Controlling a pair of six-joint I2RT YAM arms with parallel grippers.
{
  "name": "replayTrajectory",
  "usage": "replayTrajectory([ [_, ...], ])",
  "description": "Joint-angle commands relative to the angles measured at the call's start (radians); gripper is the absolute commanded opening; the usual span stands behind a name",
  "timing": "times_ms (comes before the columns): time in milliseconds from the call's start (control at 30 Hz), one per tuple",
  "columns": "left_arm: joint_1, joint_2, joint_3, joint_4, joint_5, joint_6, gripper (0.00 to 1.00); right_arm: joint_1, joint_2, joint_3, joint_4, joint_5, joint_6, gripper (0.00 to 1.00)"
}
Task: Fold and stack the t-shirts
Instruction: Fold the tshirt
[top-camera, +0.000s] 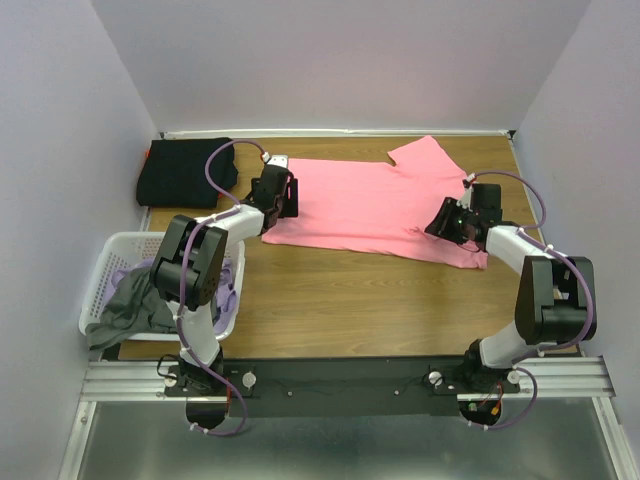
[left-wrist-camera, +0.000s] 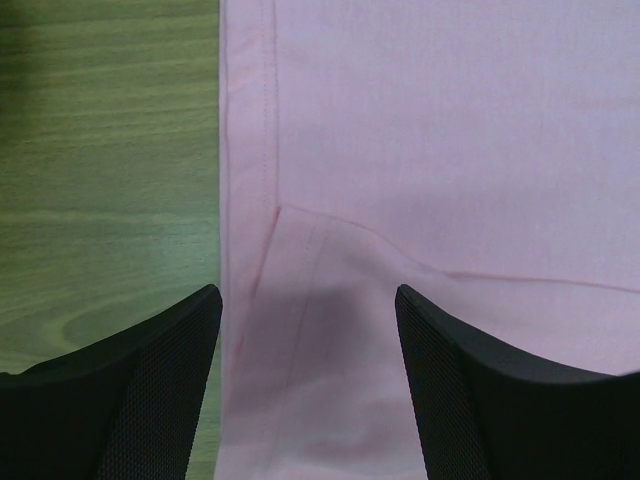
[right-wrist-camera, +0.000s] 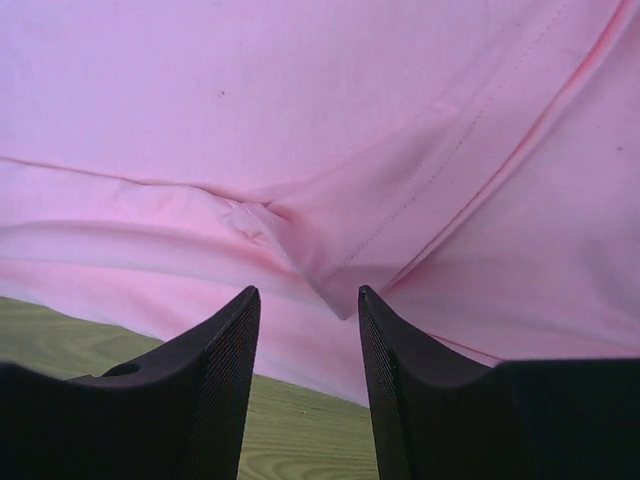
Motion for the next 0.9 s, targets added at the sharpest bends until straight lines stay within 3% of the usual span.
replayTrajectory([
  [0,0.003,-0.053,-0.003,0.031,0.025,0.014,0.78,0.008,0.044,-0.003,0.032,-0.053,-0.004,0.52],
  [733,0.015,-0.076,-0.005,0.020,0.025,0.021,0.78,0.093,0.072,0.010,-0.020,0.163,-0.004,0.52],
  [867,0.019,-0.076,-0.002,0.022,0.028,0.021,0.78,0.096,0.093,0.020,-0.020,0.194,-0.005,0.47],
])
